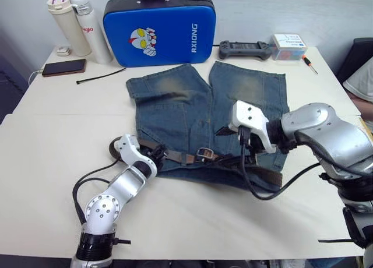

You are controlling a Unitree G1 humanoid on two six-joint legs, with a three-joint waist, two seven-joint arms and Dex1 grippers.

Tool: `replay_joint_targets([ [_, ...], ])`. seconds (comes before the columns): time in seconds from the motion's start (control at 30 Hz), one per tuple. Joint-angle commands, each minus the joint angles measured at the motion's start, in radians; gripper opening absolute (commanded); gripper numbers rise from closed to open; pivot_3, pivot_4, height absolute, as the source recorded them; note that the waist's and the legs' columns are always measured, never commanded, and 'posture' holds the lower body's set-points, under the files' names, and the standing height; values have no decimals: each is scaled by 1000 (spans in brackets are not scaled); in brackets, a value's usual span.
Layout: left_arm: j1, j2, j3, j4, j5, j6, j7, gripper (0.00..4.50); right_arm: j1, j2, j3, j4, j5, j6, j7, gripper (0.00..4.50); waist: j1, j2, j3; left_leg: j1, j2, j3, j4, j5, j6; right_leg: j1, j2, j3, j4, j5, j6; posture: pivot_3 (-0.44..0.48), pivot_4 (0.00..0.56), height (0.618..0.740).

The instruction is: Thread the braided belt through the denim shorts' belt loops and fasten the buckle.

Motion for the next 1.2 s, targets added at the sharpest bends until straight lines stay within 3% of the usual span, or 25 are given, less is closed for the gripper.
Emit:
replay_joint_targets([
  [0.03,-33,4,-50,22,-25,121,-14,0,15,33,56,-33,-59,-96,-38,4395,-1,0,0,0,0,0,0,0,0,0,0,0,0,0,0,0,150,740],
  [0.17,-35,26,-44,11,-31,201,3,0,21,82,166,71,-236,-324,-110,4395,-1,0,0,0,0,0,2,0,0,0,0,0,0,0,1,0,150,740],
  [0.3,-27,23,-34,7,-27,227,10,0,25,113,198,153,-331,-478,-142,4395,-1,0,0,0,0,0,2,0,0,0,0,0,1,0,1,0,150,740],
  [0.53,-18,13,-28,7,-17,243,18,0,49,112,192,170,-363,-560,-123,4395,-2,0,0,0,0,0,2,0,0,0,0,0,0,0,1,0,150,740],
  [0.63,-18,13,-26,8,-18,248,19,0,59,107,181,171,-369,-572,-121,3771,-2,0,0,0,0,0,2,0,0,0,0,0,0,0,1,0,150,740],
  [0.9,-17,9,-21,11,-13,268,15,0,76,96,144,171,-369,-564,-107,97,-4,0,0,0,0,0,2,0,0,1,0,0,1,0,1,0,150,740],
  [1.2,-19,12,-10,7,-16,283,-17,0,81,98,112,170,-356,-512,-89,97,-2,0,0,0,0,0,3,0,0,1,0,0,1,0,1,0,150,740],
])
